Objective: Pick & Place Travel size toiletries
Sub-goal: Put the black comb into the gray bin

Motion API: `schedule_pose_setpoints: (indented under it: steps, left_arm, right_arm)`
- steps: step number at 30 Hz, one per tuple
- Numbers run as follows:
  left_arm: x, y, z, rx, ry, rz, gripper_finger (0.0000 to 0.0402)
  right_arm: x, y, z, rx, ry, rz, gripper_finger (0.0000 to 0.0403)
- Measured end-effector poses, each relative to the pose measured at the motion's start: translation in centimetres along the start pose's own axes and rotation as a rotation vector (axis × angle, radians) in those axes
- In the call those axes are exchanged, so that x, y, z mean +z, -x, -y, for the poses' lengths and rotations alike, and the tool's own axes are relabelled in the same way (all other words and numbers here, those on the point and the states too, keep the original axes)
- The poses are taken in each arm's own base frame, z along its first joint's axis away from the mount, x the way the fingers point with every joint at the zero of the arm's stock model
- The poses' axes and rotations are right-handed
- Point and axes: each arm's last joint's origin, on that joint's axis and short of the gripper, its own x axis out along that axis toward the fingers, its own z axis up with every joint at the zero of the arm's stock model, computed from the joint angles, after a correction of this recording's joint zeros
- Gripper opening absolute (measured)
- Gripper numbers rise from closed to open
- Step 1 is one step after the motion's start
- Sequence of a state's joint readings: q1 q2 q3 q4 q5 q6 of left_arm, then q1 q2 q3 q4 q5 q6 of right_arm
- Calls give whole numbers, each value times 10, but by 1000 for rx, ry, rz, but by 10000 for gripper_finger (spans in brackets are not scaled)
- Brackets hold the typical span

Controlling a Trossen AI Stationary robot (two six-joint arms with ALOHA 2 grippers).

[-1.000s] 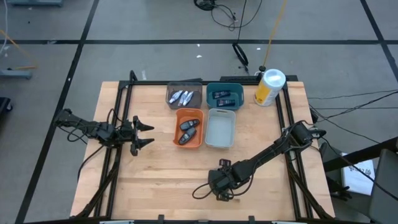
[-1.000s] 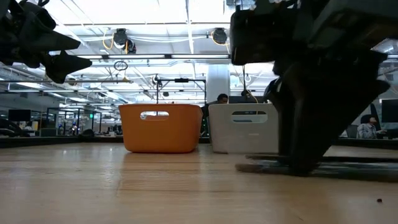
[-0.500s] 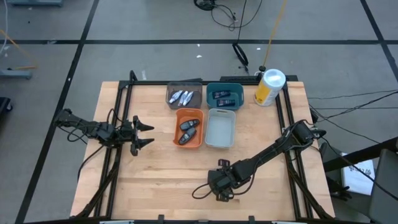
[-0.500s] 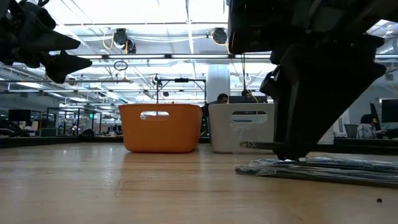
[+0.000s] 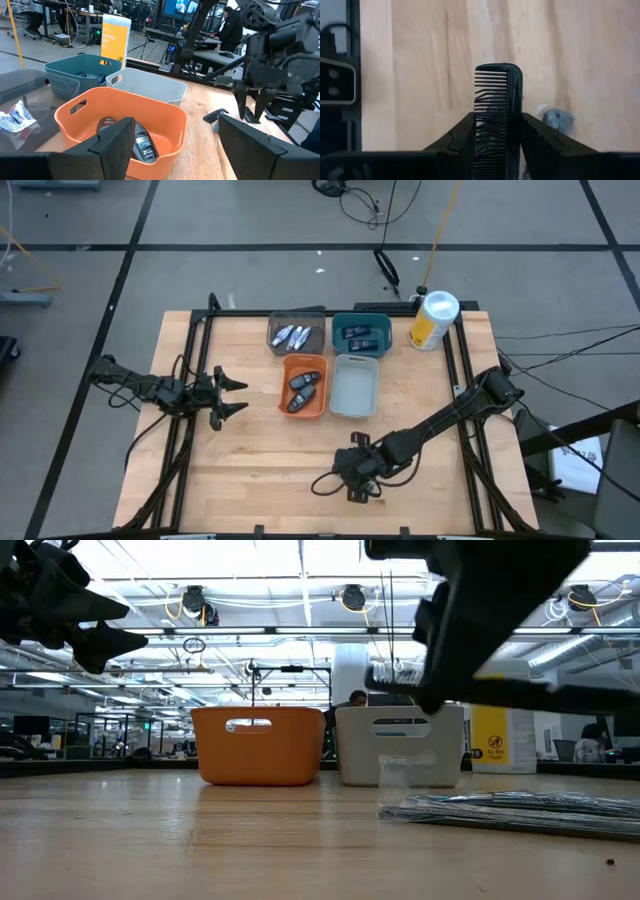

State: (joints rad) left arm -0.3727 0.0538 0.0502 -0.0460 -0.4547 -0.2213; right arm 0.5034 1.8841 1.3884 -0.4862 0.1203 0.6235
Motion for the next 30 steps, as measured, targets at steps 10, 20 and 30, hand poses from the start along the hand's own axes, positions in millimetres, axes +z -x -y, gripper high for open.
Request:
schedule_pose_setpoints:
  steps: [10, 20, 30]
  left_arm:
    - [0, 0, 0, 0, -1, 0, 282]
    - [0, 0, 0, 0, -1, -1, 282]
    - [0, 0, 0, 0, -32, -1, 282]
  right_arm:
    - [14, 30, 8, -32, -60, 118, 117]
    - [26, 38, 25, -70, -131, 162, 118]
    - [39, 40, 47, -101, -198, 181, 118]
